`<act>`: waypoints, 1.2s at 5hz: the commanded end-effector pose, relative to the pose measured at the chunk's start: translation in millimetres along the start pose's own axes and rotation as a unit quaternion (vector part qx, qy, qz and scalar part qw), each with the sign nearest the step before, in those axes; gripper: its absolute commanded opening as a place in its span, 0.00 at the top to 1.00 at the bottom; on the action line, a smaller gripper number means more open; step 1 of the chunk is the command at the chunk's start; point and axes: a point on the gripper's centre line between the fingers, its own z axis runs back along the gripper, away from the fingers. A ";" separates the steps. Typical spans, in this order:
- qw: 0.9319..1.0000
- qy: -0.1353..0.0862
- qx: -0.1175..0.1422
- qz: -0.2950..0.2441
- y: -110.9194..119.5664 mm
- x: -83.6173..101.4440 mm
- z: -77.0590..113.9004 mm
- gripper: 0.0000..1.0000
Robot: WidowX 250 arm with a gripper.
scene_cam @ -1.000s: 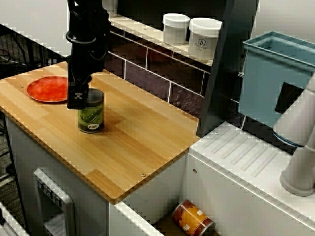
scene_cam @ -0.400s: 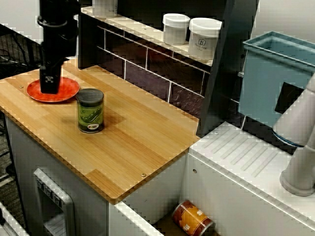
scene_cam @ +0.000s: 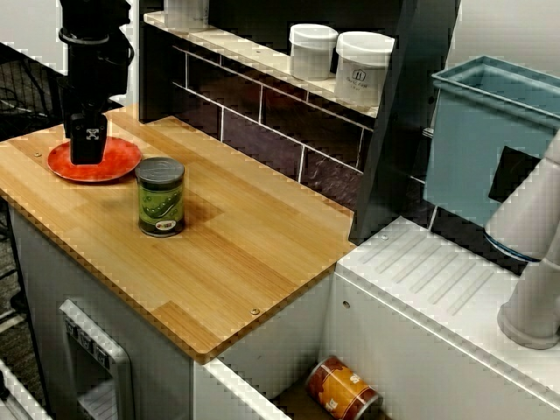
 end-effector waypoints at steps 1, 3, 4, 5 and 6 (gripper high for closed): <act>0.997 -0.005 0.024 0.070 -4.0 8.3 7.0 0.00; 0.997 0.000 0.033 0.066 -10.1 13.6 3.9 0.00; 0.998 0.003 0.035 0.059 -18.4 18.9 4.0 0.00; 0.998 0.010 0.033 0.056 -24.7 25.7 3.5 0.00; 0.998 0.008 0.028 0.048 -31.0 31.4 6.8 0.00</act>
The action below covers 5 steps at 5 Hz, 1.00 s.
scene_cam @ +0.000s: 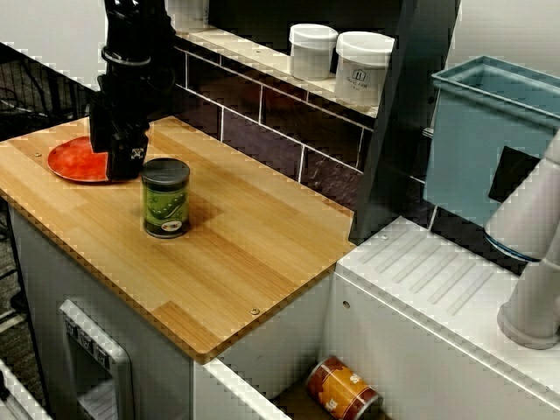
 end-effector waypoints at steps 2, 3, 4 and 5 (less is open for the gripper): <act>1.000 -0.013 0.004 -0.016 -21.9 10.6 20.2 0.00; 1.000 -0.019 0.000 -0.021 -22.5 8.5 23.8 0.00; 0.999 -0.027 0.001 -0.047 -26.7 4.0 26.8 0.00; 0.987 -0.027 0.005 -0.157 -29.3 5.1 28.7 0.00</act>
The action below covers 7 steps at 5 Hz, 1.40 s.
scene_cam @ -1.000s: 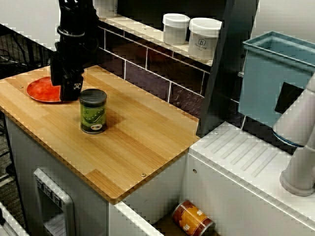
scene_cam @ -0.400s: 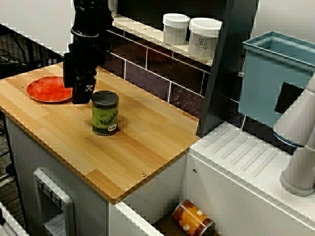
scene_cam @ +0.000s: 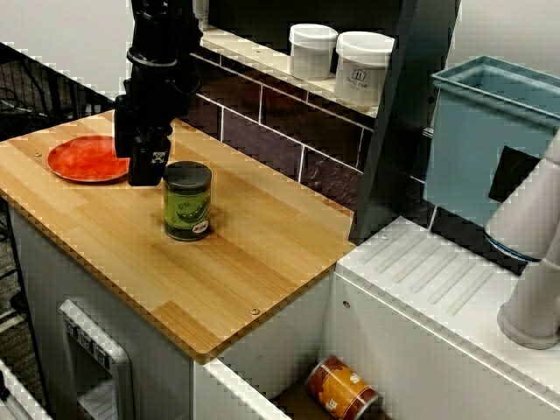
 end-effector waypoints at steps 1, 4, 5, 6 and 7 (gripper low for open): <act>0.971 -0.040 0.049 -0.232 -16.7 -1.7 24.9 0.00; 0.911 -0.048 0.052 -0.406 -12.8 12.0 16.8 0.00; 0.917 -0.052 0.041 -0.394 -4.8 12.2 19.5 0.00; 0.921 -0.052 0.042 -0.385 -1.0 12.6 19.1 0.00; 0.925 -0.053 0.022 -0.375 4.2 14.1 15.2 0.00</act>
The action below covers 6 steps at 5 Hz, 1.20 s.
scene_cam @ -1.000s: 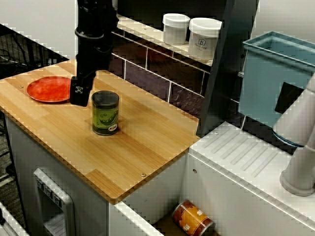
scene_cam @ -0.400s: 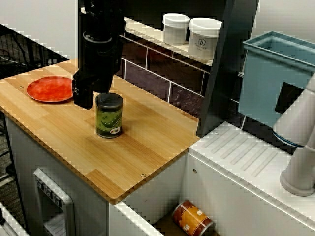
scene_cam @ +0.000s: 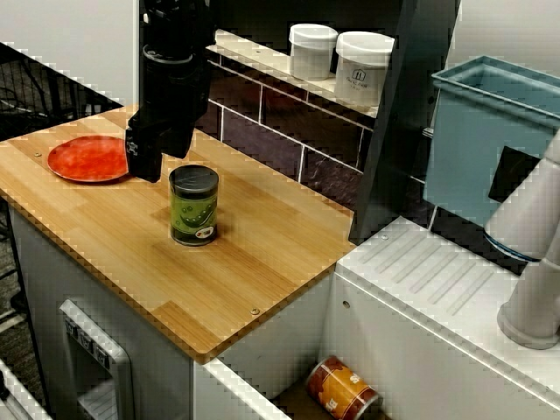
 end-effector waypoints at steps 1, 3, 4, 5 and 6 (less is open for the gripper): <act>1.000 -0.008 0.012 0.001 0.3 -10.3 8.2 0.00; 1.000 0.000 0.017 -0.017 -6.4 -7.3 4.2 0.00; 0.999 -0.003 0.013 -0.031 -9.0 -3.0 0.6 0.00; 0.999 -0.010 0.009 -0.033 -11.9 4.9 0.3 0.00; 1.000 -0.005 0.016 -0.001 -12.5 7.8 4.4 0.00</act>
